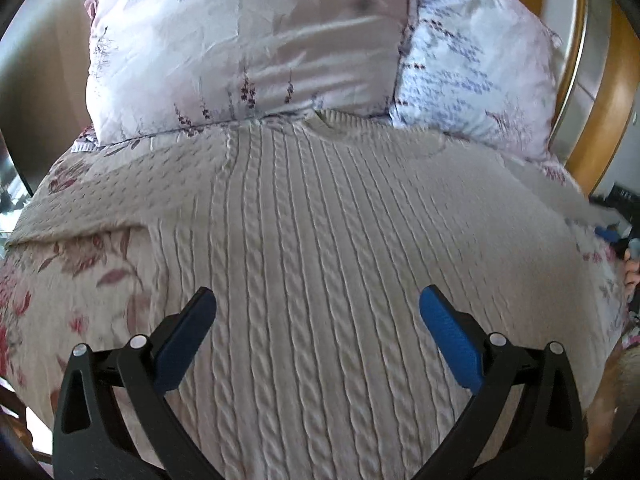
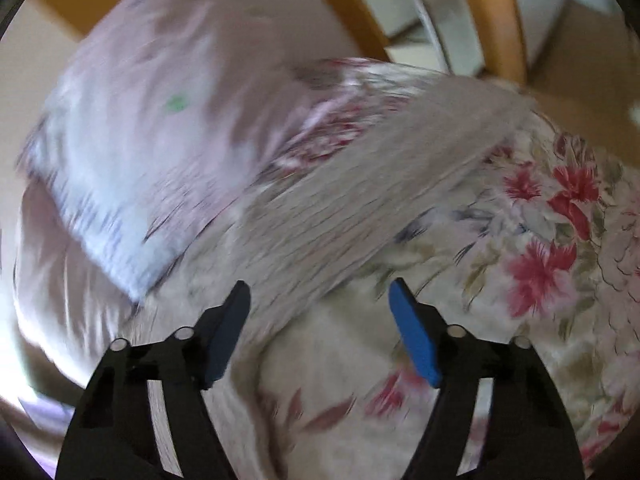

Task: Fold small clothes
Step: 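Grasp the sweater sleeve cuff with the right tool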

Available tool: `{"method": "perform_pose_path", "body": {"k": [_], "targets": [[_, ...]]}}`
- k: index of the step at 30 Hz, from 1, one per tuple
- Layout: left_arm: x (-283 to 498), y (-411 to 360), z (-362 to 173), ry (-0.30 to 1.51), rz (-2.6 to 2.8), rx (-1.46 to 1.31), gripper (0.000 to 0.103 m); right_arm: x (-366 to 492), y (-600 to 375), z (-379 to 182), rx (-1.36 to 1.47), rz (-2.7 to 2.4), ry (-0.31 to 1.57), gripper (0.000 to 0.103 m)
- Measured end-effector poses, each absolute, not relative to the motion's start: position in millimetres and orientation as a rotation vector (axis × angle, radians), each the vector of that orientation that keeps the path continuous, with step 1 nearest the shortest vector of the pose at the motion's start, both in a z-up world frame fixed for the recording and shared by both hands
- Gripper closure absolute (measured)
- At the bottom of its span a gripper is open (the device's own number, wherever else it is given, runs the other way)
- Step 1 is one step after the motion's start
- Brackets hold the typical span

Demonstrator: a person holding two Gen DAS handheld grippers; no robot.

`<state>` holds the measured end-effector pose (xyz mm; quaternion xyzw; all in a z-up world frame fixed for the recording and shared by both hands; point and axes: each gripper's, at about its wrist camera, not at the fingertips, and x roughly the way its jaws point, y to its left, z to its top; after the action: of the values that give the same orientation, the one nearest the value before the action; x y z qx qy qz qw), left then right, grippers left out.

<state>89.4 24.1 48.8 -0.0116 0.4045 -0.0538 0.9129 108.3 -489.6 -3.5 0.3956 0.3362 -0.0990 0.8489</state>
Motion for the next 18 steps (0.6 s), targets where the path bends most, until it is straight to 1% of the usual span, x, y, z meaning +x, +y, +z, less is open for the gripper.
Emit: {"method": "perform_pose_path", "body": {"k": [1, 3, 5, 6, 11, 12, 13, 14, 16, 18], "targets": [[93, 26, 50, 0.831, -0.111, -0.030, 0.002, 111, -498, -8, 0.862, -0.226, 0.715, 0.037], [102, 31, 52, 0.817, -0.117, -0.043, 0.002, 119, -508, -16, 0.905, -0.253, 0.735, 0.041], [108, 34, 53, 0.794, -0.128, -0.054, 0.002, 124, -516, -20, 0.938, -0.268, 0.716, 0.049], [111, 35, 53, 0.789, -0.128, -0.056, 0.002, 125, -520, -21, 0.950, -0.277, 0.715, 0.051], [126, 36, 51, 0.800, -0.123, -0.040, 0.002, 127, -534, -27, 1.000, -0.316, 0.682, 0.069], [128, 36, 50, 0.803, -0.125, -0.040, 0.002, 126, -535, -28, 1.003, -0.320, 0.675, 0.071], [130, 35, 49, 0.808, -0.128, -0.039, 0.002, 125, -536, -29, 1.001, -0.330, 0.668, 0.075], [132, 35, 47, 0.815, -0.132, -0.036, 0.002, 124, -537, -30, 0.992, -0.341, 0.664, 0.077], [135, 34, 44, 0.818, -0.143, -0.034, 0.002, 126, -536, -29, 0.964, -0.363, 0.666, 0.085], [137, 34, 42, 0.813, -0.148, -0.035, 0.002, 130, -533, -27, 0.914, -0.384, 0.673, 0.089]]}}
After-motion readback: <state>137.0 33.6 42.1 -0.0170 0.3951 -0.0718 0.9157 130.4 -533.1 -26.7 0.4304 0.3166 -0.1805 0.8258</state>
